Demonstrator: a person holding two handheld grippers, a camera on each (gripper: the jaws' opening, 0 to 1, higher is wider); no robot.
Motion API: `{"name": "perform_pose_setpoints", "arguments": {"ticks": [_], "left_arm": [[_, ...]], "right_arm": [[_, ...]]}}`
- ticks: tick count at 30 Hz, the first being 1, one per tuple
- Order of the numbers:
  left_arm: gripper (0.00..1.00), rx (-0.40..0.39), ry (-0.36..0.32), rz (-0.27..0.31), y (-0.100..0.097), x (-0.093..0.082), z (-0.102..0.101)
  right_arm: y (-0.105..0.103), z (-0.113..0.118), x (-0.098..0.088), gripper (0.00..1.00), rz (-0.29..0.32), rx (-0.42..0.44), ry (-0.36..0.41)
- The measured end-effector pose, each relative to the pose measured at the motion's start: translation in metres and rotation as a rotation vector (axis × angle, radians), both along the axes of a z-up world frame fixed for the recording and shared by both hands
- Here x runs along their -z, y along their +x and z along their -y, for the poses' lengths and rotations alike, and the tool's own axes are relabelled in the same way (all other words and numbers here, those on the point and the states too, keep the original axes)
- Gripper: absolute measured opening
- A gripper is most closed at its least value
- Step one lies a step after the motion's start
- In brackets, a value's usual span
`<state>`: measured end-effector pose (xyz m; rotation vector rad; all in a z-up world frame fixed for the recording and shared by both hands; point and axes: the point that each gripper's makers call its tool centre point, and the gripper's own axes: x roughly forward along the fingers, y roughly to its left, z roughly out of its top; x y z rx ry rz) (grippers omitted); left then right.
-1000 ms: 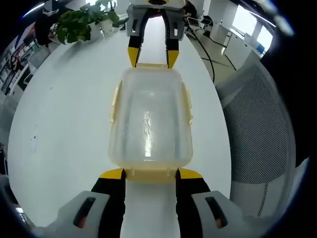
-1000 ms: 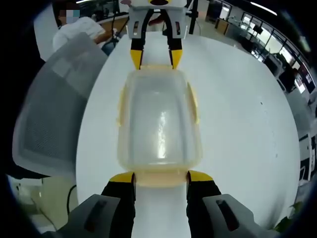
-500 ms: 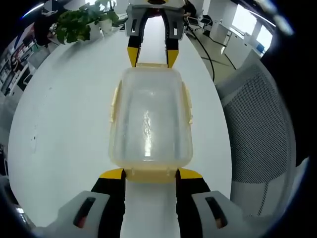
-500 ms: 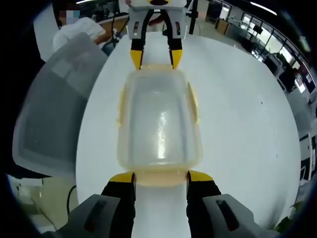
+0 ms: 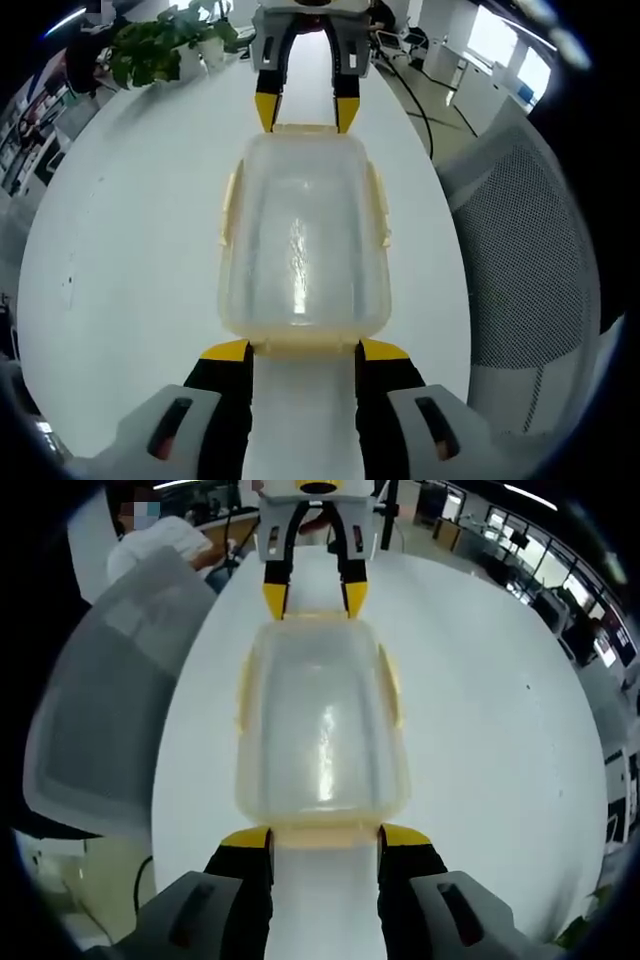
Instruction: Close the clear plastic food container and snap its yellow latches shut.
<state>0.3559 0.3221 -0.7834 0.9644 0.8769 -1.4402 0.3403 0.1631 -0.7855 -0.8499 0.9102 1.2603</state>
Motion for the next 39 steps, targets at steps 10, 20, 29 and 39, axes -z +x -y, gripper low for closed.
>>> {"name": "perform_pose_setpoints", "arguments": {"ticks": [10,20,29,39], "left_arm": [[0.39,-0.014,0.016,0.015,0.002,0.001,-0.005],[0.39,-0.045,0.007,0.01,0.001,-0.001,-0.009],[0.38,-0.089,-0.016,0.002,-0.002,-0.007,-0.011],[0.39,-0.169,-0.05,0.0,0.001,-0.017,-0.012]], "right_arm": [[0.002,0.005,-0.001,0.39,0.005,0.005,-0.008],[0.0,0.009,-0.007,0.38,0.004,0.042,0.013],[-0.003,0.003,-0.017,0.38,-0.028,0.125,0.067],[-0.004,0.003,-0.022,0.37,-0.053,0.212,0.096]]}}
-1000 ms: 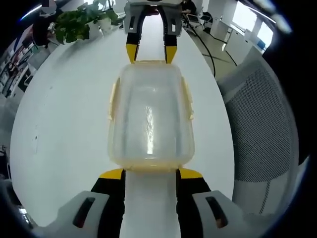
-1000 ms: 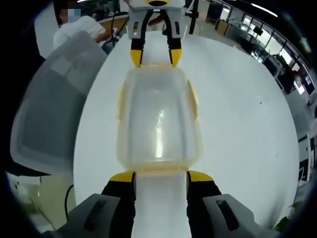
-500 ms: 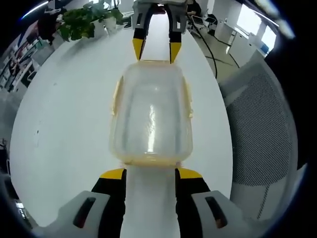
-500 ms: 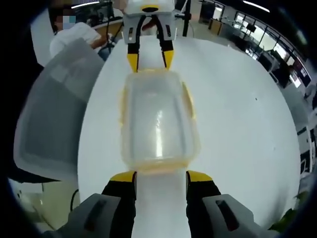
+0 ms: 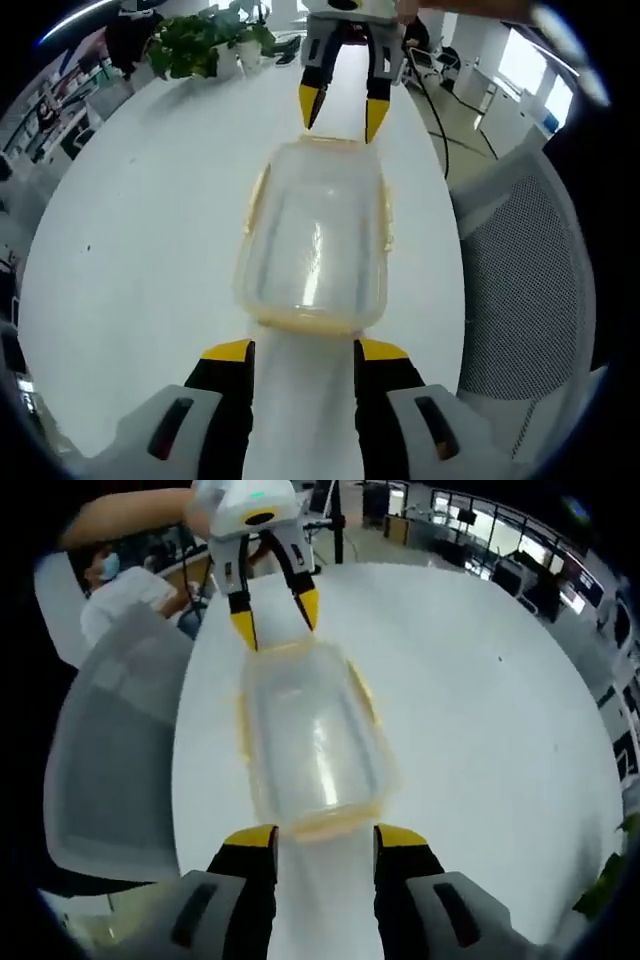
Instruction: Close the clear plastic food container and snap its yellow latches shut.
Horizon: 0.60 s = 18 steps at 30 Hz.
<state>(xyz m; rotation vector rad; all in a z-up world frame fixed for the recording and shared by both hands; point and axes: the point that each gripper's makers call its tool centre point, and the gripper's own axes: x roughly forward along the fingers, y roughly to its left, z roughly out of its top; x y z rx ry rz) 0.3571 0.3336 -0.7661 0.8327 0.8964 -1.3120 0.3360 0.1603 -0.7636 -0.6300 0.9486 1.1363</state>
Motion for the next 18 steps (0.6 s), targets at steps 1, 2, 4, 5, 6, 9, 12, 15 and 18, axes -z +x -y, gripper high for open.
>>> {"name": "perform_pose_setpoints", "arguments": {"ticks": [1,2,4,5,6,9,12,15,18], "left_arm": [[0.39,0.0,0.0,0.002,-0.001,0.0,0.0],[0.39,0.0,0.001,0.003,-0.002,0.0,-0.001],[0.39,-0.005,0.002,0.002,-0.003,-0.001,-0.003],[0.39,-0.011,-0.004,0.0,-0.005,-0.002,-0.003],[0.39,-0.016,-0.01,-0.002,-0.006,-0.002,-0.003],[0.4,-0.056,-0.044,-0.016,-0.008,-0.004,-0.003],[0.41,-0.103,-0.072,-0.04,-0.01,-0.002,-0.004],[0.42,-0.128,-0.079,-0.051,-0.012,-0.001,-0.003],[0.43,-0.151,-0.111,-0.063,-0.014,-0.004,0.001]], "right_arm": [[0.0,0.0,0.0,0.37,0.002,0.001,-0.002],[0.0,0.001,-0.001,0.37,0.002,0.006,0.001],[0.0,0.001,-0.002,0.38,0.0,0.017,0.006],[0.0,0.001,-0.003,0.38,0.0,0.022,0.012],[-0.001,0.001,-0.003,0.38,-0.002,0.027,0.016],[-0.004,0.001,-0.006,0.38,0.002,0.049,0.044],[-0.004,0.002,-0.006,0.38,-0.002,0.079,0.062],[-0.006,0.001,-0.005,0.42,-0.039,0.147,0.098],[-0.005,0.003,-0.005,0.42,-0.032,0.165,0.088]]}}
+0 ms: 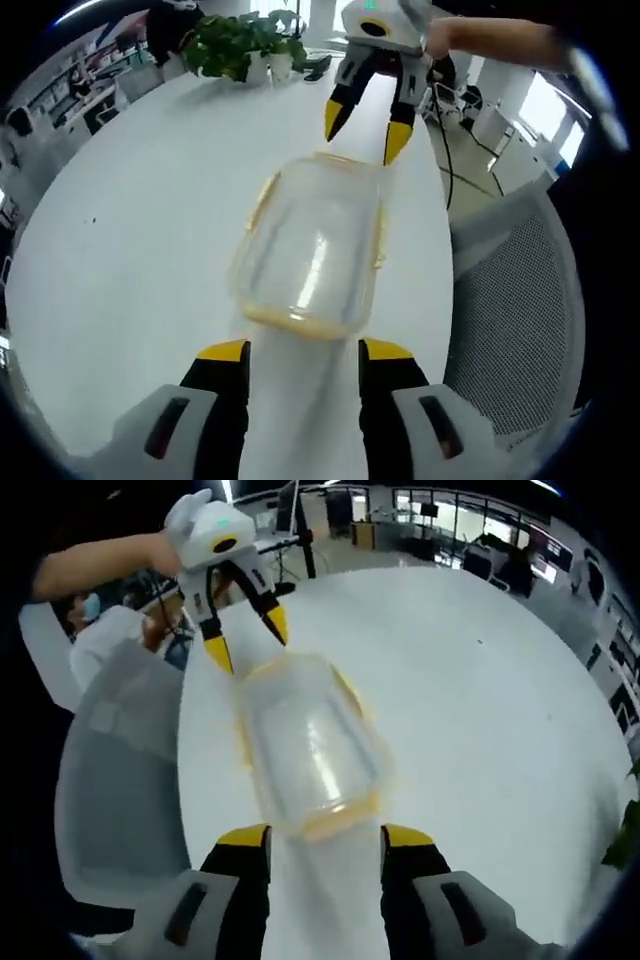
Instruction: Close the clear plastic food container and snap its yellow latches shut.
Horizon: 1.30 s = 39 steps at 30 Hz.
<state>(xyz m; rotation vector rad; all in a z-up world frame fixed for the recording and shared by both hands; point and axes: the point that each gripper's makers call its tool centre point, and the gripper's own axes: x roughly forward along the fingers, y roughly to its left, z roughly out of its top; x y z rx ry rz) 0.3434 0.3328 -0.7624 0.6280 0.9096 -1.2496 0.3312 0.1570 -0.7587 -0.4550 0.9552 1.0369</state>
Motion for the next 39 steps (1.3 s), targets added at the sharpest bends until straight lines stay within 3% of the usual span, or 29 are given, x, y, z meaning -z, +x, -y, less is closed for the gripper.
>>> {"name": "perform_pose_setpoints", "arguments": {"ticks": [13,18,27,32,39], "left_arm": [[0.5,-0.142,-0.03,-0.101,0.005,0.001,-0.001],[0.49,-0.267,-0.102,-0.198,0.006,-0.002,0.003],[0.45,-0.395,-0.129,-0.251,0.012,0.001,0.0],[0.44,-0.527,-0.193,-0.35,0.013,0.0,0.005],[0.44,-0.646,-0.23,-0.409,0.021,-0.001,0.007]], "right_arm": [[0.011,0.0,-0.003,0.38,-0.028,0.142,0.038],[0.013,-0.001,-0.002,0.36,-0.048,0.193,0.055],[0.014,-0.002,0.002,0.33,-0.058,0.222,0.061],[0.02,-0.004,-0.002,0.33,-0.072,0.283,0.112],[0.023,-0.003,-0.002,0.31,-0.088,0.323,0.116]]}}
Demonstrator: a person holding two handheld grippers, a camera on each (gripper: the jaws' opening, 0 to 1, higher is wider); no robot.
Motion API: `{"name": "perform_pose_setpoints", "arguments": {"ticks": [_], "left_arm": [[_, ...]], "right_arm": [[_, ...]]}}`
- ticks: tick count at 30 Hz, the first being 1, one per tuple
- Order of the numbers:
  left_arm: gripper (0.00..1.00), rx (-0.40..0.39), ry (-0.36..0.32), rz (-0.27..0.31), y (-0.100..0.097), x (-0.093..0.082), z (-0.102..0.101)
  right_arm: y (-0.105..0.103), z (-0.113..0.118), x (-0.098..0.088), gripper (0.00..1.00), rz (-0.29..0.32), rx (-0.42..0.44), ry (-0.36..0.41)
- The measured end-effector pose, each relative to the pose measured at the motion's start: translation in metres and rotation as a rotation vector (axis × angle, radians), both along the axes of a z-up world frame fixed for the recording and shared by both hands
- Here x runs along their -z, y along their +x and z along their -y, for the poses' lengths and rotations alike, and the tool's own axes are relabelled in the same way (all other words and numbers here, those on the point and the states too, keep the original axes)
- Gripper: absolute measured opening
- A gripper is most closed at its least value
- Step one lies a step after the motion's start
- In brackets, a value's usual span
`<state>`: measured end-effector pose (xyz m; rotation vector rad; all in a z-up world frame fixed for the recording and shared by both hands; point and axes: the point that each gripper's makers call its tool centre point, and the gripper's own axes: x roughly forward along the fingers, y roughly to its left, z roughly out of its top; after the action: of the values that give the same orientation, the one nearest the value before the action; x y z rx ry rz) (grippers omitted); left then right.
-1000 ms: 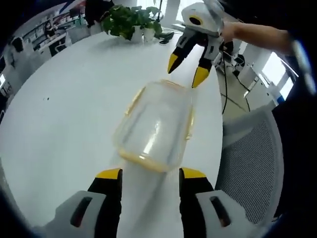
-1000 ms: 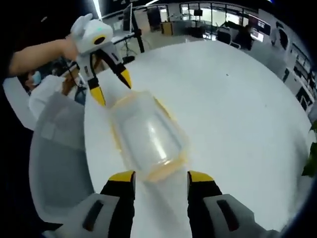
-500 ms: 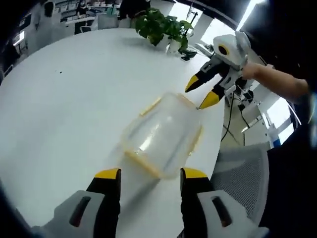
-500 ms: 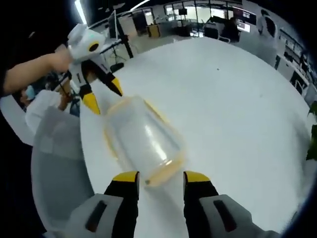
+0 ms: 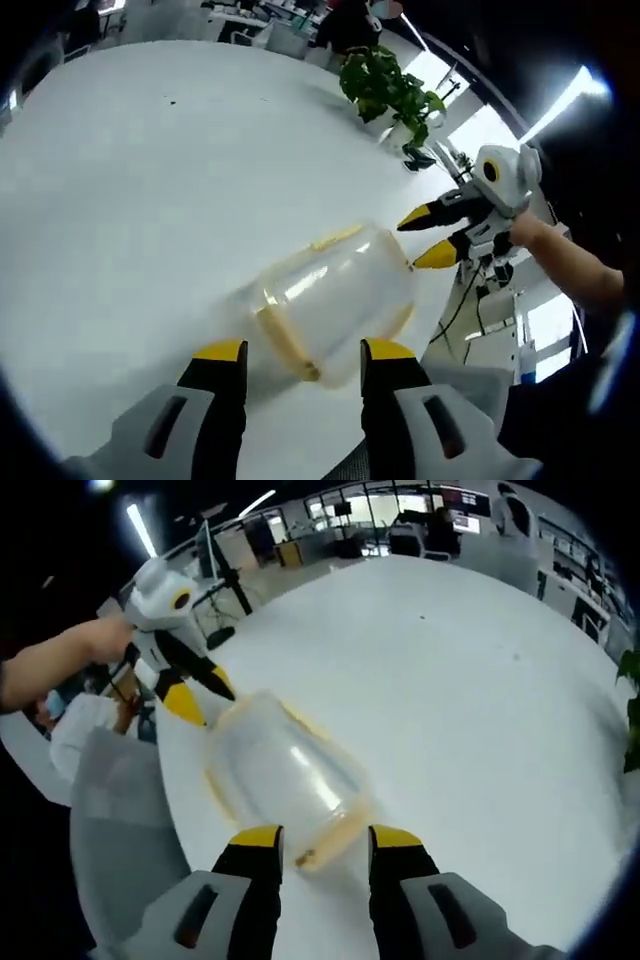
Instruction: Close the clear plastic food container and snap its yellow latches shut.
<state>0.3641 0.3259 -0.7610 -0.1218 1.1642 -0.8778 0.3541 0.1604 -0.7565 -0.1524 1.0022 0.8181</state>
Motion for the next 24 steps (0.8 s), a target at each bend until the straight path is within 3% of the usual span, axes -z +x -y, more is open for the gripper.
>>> {"name": "perform_pose_setpoints", "arguments": {"ticks": [4,9,24], "left_arm": [[0.44,-0.033,0.014,-0.024,-0.005,0.002,-0.002],[0.44,-0.009,0.029,-0.023,-0.01,0.01,-0.001],[0.39,-0.019,0.037,-0.001,-0.004,0.017,0.003]], "right_arm": [[-0.003,-0.003,0.001,0.31,-0.009,0.009,0.01],[-0.007,-0.005,0.007,0.31,-0.023,0.012,0.014],[-0.008,-0.002,0.014,0.28,-0.037,0.034,0.024]]}}
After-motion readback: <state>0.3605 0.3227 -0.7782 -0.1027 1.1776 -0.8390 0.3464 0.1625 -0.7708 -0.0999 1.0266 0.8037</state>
